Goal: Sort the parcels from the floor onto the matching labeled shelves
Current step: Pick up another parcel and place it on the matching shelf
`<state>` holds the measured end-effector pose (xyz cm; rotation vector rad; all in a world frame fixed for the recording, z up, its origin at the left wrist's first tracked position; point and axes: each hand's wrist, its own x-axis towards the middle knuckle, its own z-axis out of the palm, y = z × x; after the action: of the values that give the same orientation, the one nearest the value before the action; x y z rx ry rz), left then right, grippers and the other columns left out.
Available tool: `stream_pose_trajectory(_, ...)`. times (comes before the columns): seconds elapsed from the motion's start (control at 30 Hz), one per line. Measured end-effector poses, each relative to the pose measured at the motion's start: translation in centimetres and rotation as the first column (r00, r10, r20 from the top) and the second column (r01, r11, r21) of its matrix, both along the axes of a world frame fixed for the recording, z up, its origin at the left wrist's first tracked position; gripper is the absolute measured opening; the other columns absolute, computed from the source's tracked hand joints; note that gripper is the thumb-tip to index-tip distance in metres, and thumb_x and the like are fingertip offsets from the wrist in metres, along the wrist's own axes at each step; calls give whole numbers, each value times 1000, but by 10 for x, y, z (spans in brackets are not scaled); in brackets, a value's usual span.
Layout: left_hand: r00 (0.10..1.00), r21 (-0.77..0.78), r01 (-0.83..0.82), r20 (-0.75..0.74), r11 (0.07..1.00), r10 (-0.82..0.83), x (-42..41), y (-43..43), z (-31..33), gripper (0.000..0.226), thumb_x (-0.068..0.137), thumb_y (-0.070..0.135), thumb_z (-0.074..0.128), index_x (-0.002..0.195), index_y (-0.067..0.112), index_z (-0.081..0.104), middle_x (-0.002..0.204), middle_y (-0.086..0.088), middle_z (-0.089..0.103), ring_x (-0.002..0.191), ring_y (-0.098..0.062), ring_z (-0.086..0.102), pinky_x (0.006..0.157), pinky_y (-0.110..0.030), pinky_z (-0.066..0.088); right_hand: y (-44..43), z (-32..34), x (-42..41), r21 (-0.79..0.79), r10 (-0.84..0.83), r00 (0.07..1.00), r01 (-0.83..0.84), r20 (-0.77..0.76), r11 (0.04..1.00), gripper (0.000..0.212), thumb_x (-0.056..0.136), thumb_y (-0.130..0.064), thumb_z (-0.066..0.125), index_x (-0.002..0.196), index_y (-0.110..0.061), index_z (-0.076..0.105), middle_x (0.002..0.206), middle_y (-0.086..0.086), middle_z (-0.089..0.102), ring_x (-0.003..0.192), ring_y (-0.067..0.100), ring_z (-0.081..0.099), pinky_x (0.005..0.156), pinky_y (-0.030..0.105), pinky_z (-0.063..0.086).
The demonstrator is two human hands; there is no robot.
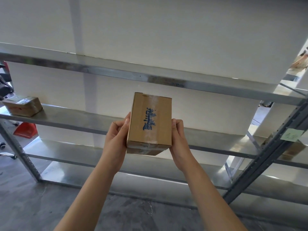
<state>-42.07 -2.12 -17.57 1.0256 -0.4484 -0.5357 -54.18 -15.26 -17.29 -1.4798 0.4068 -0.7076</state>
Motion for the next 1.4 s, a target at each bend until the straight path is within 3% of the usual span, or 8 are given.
stream_pose_trajectory(0.2, 998, 15, 11, 63, 1000, -12, 3, 4, -8, 26, 91, 42, 55, 100, 18, 56, 118, -7, 65, 92, -10, 69, 68, -24, 57, 3, -5, 2, 27, 15, 1000, -14, -5, 1000, 45, 86, -67, 41, 103, -25, 46, 98, -7, 58, 91, 8, 56, 92, 34, 49)
stream_pose_trajectory(0.3, 990, 101, -26, 139, 995, 12, 3, 7, -7, 39, 89, 53, 53, 113, 23, 59, 116, -3, 69, 98, -14, 69, 81, -32, 56, 3, -8, 4, 47, 20, 1000, -20, 5, 999, 46, 87, -66, 42, 106, -25, 49, 100, -6, 60, 93, 10, 59, 93, 36, 50)
stream_pose_trajectory(0.43, 964, 160, -97, 259, 982, 53, 4, 8, -6, 32, 96, 49, 50, 122, 34, 63, 112, 5, 71, 104, -11, 68, 81, -25, 57, 2, -9, 4, 85, 2, 998, -8, 63, 996, 41, 91, -59, 45, 107, -21, 52, 102, -4, 63, 92, 15, 57, 89, 40, 47)
stream_pose_trajectory(0.57, 958, 195, -59, 288, 979, 0, 8, 11, -10, 32, 95, 49, 55, 125, 39, 63, 123, -1, 69, 114, -22, 67, 101, -52, 50, -3, -7, 5, 131, -78, 994, 67, 81, 989, 27, 102, -43, 48, 103, -17, 56, 109, 0, 68, 93, 21, 60, 85, 48, 51)
stream_pose_trajectory(0.83, 955, 169, -30, 295, 985, -21, 3, 8, -15, 29, 97, 33, 57, 125, 31, 63, 128, 6, 68, 120, -20, 64, 104, -53, 49, -10, 2, 11, 257, -217, 975, 197, 51, 946, 9, 102, -20, 57, 98, -13, 61, 137, 17, 63, 98, 23, 66, 86, 43, 55)
stream_pose_trajectory(1.07, 987, 86, -86, 144, 993, 73, -5, 9, -17, 28, 105, 24, 43, 100, 35, 67, 103, -3, 71, 87, -26, 67, 68, -45, 58, -19, 11, 0, 28, 36, 999, -35, -29, 999, 44, 100, -30, 57, 144, -26, 53, 141, -8, 61, 135, 12, 53, 118, 42, 38)
stream_pose_trajectory(1.3, 992, 47, -109, 75, 993, 106, -7, 9, -11, 29, 101, 37, 46, 82, 26, 65, 72, -3, 58, 61, -19, 50, 57, -33, 45, -18, 16, -6, -28, 96, 994, -98, -50, 995, 48, 101, -29, 55, 148, -36, 46, 149, -15, 53, 143, 8, 44, 121, 46, 34)
stream_pose_trajectory(1.4, 990, 34, -134, 55, 990, 132, -7, 7, -10, 29, 103, 34, 47, 82, 22, 64, 69, -2, 57, 58, -16, 50, 54, -27, 47, -14, 14, -7, -65, 104, 992, -109, -76, 992, 47, 99, -47, 48, 146, -43, 44, 148, -12, 54, 142, 14, 45, 120, 50, 33)
